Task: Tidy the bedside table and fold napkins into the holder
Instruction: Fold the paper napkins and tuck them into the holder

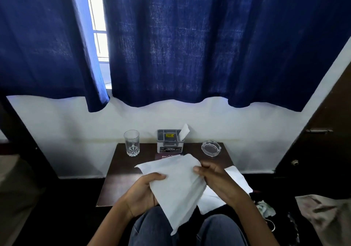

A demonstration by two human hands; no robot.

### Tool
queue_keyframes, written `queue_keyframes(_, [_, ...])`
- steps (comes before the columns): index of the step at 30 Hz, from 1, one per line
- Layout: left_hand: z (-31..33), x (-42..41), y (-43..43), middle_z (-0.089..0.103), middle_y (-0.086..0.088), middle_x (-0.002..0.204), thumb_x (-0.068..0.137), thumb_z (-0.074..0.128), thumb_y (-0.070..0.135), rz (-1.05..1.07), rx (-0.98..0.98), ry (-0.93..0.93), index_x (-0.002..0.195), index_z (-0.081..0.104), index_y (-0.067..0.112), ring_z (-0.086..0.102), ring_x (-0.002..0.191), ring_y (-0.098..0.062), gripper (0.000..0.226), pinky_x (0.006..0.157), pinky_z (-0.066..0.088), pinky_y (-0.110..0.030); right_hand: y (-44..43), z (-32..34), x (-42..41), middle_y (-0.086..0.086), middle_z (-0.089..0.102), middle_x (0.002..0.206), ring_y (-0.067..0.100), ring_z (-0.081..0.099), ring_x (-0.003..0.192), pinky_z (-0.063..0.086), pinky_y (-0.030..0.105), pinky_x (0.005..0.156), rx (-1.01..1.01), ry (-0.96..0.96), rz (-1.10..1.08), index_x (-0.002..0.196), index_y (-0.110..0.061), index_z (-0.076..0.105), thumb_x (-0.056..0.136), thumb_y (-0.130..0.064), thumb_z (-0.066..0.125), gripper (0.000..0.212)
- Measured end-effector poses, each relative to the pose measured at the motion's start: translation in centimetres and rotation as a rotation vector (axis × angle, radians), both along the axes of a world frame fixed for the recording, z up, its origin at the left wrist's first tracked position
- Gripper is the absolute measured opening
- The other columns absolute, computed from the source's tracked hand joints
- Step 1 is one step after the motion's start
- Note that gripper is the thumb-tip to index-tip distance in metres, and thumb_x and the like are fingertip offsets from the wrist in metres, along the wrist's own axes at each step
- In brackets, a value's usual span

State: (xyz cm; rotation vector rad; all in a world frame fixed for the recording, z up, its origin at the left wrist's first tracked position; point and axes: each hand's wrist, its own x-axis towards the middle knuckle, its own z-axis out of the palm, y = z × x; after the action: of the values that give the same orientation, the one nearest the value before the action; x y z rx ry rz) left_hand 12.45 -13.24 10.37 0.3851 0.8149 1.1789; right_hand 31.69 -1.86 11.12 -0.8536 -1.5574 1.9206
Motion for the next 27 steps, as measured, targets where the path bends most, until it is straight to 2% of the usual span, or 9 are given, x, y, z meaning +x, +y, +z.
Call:
queue_keyframes(2, [0.2, 0.0, 0.0, 0.066, -0.015, 0.120, 0.073, 0.061, 0.014, -0.002, -0.002, 0.003, 0.118, 0.061, 0.006, 0.068, 0.098, -0.026, 0.046, 0.086, 0.052, -0.039, 0.0, -0.2, 0.0, 0.008, 0.072, 0.092, 0.017, 0.065, 0.082, 0.050, 0.025, 0.077, -0.011, 0.031, -0.001, 0.090, -0.008, 0.072, 0.064, -0.023, 0.075, 0.030])
queue_keyframes(7, [-0.1, 0.1, 0.7, 0.074, -0.008, 0.092, 0.088, 0.047, 0.030, 0.058, -0.040, 0.188, 0.109, 0.062, 0.011, 0.072, 0.073, -0.020, 0.031, 0.060, 0.059, -0.032, 0.9, -0.5, 0.3, 0.011, 0.067, 0.083, 0.024, 0.058, 0.080, 0.046, 0.031, 0.073, -0.048, 0.097, -0.168, 0.082, -0.005, 0.069, 0.063, -0.020, 0.077, 0.026])
queue_keyframes(11, [-0.8, 1.0, 1.2, 0.072, -0.008, 0.090, 0.088, 0.058, 0.012, 0.250, -0.053, 0.381, 0.105, 0.058, 0.011, 0.070, 0.068, -0.020, 0.017, 0.062, 0.060, -0.030, 0.9, -0.7, 0.2, 0.019, 0.055, 0.091, 0.028, 0.050, 0.088, 0.040, 0.036, 0.079, -0.050, 0.110, -0.269, 0.097, 0.010, 0.060, 0.045, -0.034, 0.089, 0.074])
queue_keyframes(12, [-0.9, 1.2, 1.4, 0.070, -0.009, 0.093, 0.086, 0.060, 0.007, 0.311, -0.038, 0.418, 0.105, 0.056, 0.012, 0.069, 0.070, -0.021, 0.021, 0.061, 0.059, -0.030, 0.8, -0.6, 0.2, 0.019, 0.055, 0.092, 0.028, 0.051, 0.088, 0.041, 0.037, 0.080, -0.048, 0.109, -0.265, 0.098, 0.011, 0.059, 0.045, -0.034, 0.089, 0.075])
queue_keyframes(15, [-0.8, 1.6, 1.8, 0.068, -0.007, 0.091, 0.081, 0.065, 0.000, 0.420, 0.061, 0.610, 0.103, 0.057, 0.019, 0.066, 0.072, -0.015, 0.030, 0.060, 0.055, -0.027, 0.6, -0.6, 0.2, 0.020, 0.061, 0.091, 0.029, 0.058, 0.088, 0.048, 0.036, 0.079, -0.064, 0.092, -0.265, 0.094, 0.009, 0.063, 0.058, -0.017, 0.082, 0.048])
queue_keyframes(17, [-0.6, 1.6, 2.1, 0.068, -0.008, 0.086, 0.080, 0.066, 0.000, 0.446, 0.114, 0.715, 0.104, 0.064, 0.014, 0.064, 0.069, -0.012, 0.027, 0.061, 0.052, -0.025, 0.7, -0.8, 0.3, 0.019, 0.062, 0.090, 0.027, 0.061, 0.084, 0.051, 0.034, 0.076, -0.045, 0.091, -0.273, 0.093, 0.010, 0.062, 0.056, -0.016, 0.078, 0.048])
queue_keyframes(19, [-0.4, 1.5, 2.5, 0.067, -0.014, 0.086, 0.080, 0.067, 0.002, 0.481, 0.138, 0.779, 0.101, 0.068, 0.010, 0.062, 0.076, -0.020, 0.023, 0.072, 0.051, -0.035, 0.7, -0.7, 0.4, 0.015, 0.067, 0.083, 0.022, 0.065, 0.075, 0.054, 0.028, 0.070, -0.023, 0.104, -0.270, 0.084, 0.003, 0.067, 0.057, -0.012, 0.075, 0.032])
queue_keyframes(21, [-0.2, 1.4, 2.6, 0.066, -0.013, 0.083, 0.080, 0.068, 0.003, 0.529, 0.160, 0.853, 0.087, 0.069, 0.021, 0.061, 0.076, -0.021, 0.020, 0.076, 0.051, -0.039, 0.7, -0.5, 0.6, 0.008, 0.072, 0.077, 0.017, 0.067, 0.070, 0.056, 0.024, 0.065, -0.001, 0.119, -0.261, 0.077, -0.005, 0.070, 0.066, -0.001, 0.072, 0.013])
queue_keyframes(27, [-0.2, 0.9, 2.8, 0.062, -0.005, 0.066, 0.076, 0.073, 0.004, 0.561, 0.191, 1.012, 0.072, 0.066, 0.031, 0.052, 0.063, -0.013, 0.028, 0.065, 0.042, -0.026, 0.9, -0.4, 0.8, 0.000, 0.072, 0.071, 0.012, 0.066, 0.065, 0.053, 0.024, 0.064, 0.040, 0.094, -0.269, 0.076, -0.008, 0.068, 0.079, 0.011, 0.058, 0.022])
